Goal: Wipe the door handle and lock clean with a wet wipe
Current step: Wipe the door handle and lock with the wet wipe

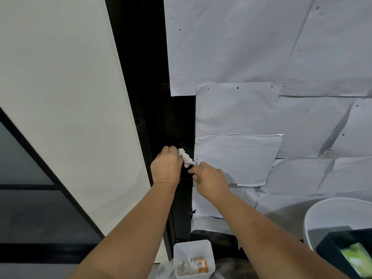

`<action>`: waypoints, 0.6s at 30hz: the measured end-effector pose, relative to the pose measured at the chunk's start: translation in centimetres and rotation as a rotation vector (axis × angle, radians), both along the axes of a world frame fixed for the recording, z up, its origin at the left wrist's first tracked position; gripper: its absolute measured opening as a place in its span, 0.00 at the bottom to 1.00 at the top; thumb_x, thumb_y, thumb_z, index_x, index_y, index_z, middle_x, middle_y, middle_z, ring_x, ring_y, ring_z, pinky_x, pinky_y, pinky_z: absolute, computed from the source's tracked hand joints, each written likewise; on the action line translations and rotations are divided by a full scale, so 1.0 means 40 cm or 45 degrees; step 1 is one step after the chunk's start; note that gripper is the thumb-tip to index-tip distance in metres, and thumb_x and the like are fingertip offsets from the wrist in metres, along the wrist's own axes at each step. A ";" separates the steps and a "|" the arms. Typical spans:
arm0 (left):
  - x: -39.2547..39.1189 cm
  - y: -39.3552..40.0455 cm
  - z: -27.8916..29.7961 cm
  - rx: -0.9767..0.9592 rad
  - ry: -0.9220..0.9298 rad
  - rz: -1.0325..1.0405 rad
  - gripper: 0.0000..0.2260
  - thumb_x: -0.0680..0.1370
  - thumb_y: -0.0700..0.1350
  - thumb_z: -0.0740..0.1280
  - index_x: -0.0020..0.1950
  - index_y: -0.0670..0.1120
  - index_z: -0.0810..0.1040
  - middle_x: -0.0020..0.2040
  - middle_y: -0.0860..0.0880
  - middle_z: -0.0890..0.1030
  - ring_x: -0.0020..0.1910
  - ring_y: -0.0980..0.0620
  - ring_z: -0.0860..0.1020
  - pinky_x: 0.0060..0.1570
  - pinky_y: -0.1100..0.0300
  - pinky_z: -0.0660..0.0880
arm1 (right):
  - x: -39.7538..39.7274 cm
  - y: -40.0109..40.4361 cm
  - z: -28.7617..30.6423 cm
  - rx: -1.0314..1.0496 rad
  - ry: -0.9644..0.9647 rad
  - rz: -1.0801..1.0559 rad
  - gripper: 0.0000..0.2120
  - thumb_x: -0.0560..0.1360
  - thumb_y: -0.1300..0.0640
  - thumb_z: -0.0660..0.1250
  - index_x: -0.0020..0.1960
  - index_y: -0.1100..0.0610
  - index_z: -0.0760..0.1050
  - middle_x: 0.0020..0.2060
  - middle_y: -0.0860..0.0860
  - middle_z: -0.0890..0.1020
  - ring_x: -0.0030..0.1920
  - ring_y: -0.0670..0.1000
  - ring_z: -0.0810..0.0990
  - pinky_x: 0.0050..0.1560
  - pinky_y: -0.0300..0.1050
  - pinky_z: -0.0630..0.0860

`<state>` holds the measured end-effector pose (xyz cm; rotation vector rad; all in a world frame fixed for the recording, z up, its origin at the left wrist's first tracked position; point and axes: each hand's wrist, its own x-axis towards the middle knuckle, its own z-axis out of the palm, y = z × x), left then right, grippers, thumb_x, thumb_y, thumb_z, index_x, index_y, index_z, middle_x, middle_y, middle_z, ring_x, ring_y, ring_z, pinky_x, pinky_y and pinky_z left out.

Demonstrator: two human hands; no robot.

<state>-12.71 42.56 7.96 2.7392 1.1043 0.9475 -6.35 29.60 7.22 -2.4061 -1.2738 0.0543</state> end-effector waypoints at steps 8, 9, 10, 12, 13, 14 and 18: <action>-0.009 0.024 -0.013 0.006 -0.120 -0.043 0.10 0.64 0.34 0.78 0.37 0.41 0.78 0.29 0.45 0.77 0.21 0.47 0.75 0.20 0.64 0.66 | -0.001 0.002 -0.001 0.015 0.002 -0.008 0.17 0.78 0.60 0.58 0.63 0.47 0.74 0.52 0.49 0.75 0.50 0.52 0.77 0.52 0.46 0.63; -0.012 0.025 -0.013 0.000 -0.121 -0.068 0.10 0.64 0.33 0.78 0.37 0.41 0.78 0.30 0.45 0.77 0.22 0.47 0.75 0.21 0.64 0.66 | -0.001 0.003 -0.001 0.015 0.004 -0.011 0.18 0.77 0.61 0.58 0.63 0.47 0.74 0.51 0.49 0.75 0.50 0.52 0.77 0.52 0.46 0.63; -0.015 0.025 -0.014 0.014 -0.106 -0.094 0.11 0.63 0.32 0.78 0.38 0.41 0.79 0.32 0.45 0.78 0.23 0.47 0.76 0.21 0.64 0.67 | -0.002 0.003 -0.002 0.018 0.004 -0.013 0.18 0.77 0.61 0.58 0.62 0.47 0.74 0.51 0.49 0.75 0.49 0.52 0.77 0.52 0.46 0.63; -0.017 0.019 -0.015 0.060 -0.010 -0.148 0.12 0.61 0.33 0.78 0.39 0.41 0.80 0.36 0.45 0.78 0.28 0.48 0.77 0.23 0.63 0.67 | -0.003 0.005 -0.002 0.021 -0.007 -0.019 0.17 0.77 0.61 0.58 0.62 0.47 0.74 0.50 0.49 0.75 0.49 0.52 0.77 0.52 0.46 0.63; -0.016 0.014 -0.014 0.073 0.050 -0.179 0.12 0.62 0.33 0.78 0.41 0.41 0.81 0.39 0.45 0.79 0.32 0.48 0.77 0.25 0.62 0.67 | -0.004 0.005 -0.001 0.020 -0.012 -0.022 0.17 0.77 0.61 0.58 0.61 0.47 0.74 0.50 0.49 0.75 0.49 0.53 0.77 0.52 0.47 0.63; -0.014 0.012 -0.013 0.078 0.109 -0.210 0.11 0.64 0.33 0.77 0.43 0.41 0.81 0.42 0.45 0.79 0.37 0.47 0.78 0.28 0.61 0.67 | -0.005 0.005 0.000 0.017 -0.017 -0.025 0.17 0.77 0.61 0.58 0.61 0.47 0.74 0.50 0.49 0.75 0.49 0.53 0.77 0.52 0.47 0.63; -0.010 0.026 -0.004 0.095 0.282 -0.347 0.11 0.70 0.37 0.73 0.51 0.42 0.81 0.51 0.46 0.76 0.48 0.48 0.74 0.37 0.59 0.72 | -0.009 0.004 0.003 0.007 -0.030 -0.034 0.16 0.77 0.61 0.58 0.60 0.47 0.74 0.49 0.50 0.75 0.49 0.53 0.77 0.51 0.48 0.63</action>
